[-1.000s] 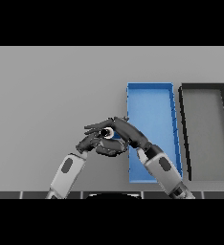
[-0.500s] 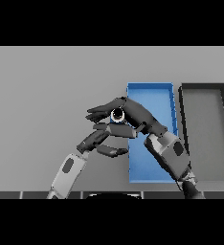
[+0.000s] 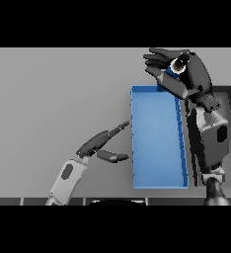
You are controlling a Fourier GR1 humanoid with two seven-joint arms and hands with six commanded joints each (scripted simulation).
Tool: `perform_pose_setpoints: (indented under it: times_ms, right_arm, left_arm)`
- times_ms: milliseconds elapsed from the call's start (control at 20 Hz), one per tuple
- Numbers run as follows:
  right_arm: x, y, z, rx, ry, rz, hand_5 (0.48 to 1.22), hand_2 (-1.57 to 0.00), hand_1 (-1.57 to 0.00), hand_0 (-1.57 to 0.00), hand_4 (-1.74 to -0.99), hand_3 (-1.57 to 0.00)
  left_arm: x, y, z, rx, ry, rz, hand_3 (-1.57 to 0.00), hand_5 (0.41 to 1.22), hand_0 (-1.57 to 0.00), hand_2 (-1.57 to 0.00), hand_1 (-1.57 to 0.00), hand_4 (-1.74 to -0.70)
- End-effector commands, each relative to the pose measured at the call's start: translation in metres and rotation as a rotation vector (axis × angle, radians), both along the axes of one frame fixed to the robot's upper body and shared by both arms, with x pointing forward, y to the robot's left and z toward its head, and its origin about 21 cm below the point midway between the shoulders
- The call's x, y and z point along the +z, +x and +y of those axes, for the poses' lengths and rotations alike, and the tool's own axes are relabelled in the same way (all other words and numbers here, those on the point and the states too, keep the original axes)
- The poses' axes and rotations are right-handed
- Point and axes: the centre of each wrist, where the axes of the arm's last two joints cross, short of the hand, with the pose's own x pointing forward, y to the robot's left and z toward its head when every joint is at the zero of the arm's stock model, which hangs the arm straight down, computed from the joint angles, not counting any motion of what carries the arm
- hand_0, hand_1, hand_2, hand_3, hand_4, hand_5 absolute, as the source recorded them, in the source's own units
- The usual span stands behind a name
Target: Pick up the blue pipe and place it into the blue bin.
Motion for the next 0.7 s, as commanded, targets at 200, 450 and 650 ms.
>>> perform_pose_setpoints:
  times_ms: [200, 450, 650]
  right_arm:
    - [-0.042, 0.005, -0.052, -0.163, 0.008, 0.143, 1.221, -1.57, -1.57, -1.57, -1.741, -1.57]
    - [-0.1, -0.018, -0.078, -0.26, -0.004, 0.298, 1.221, -1.57, -1.57, -1.57, -1.741, -1.57]
    - [-0.141, -0.04, -0.084, -0.347, 0.016, 0.451, 1.221, -1.57, -1.57, -1.57, -1.741, -1.57]
  left_arm:
    - [-0.003, 0.002, 0.003, 0.007, 0.024, -0.003, 0.0, 0.418, 0.0, 0.0, 0.0, -0.87]
    - [-0.004, -0.001, -0.001, 0.006, 0.014, 0.008, 0.0, 0.422, 0.0, 0.0, 0.0, -0.87]
    - [-0.005, -0.006, 0.0, 0.002, -0.002, 0.005, 0.0, 0.427, 0.0, 0.0, 0.0, -0.88]
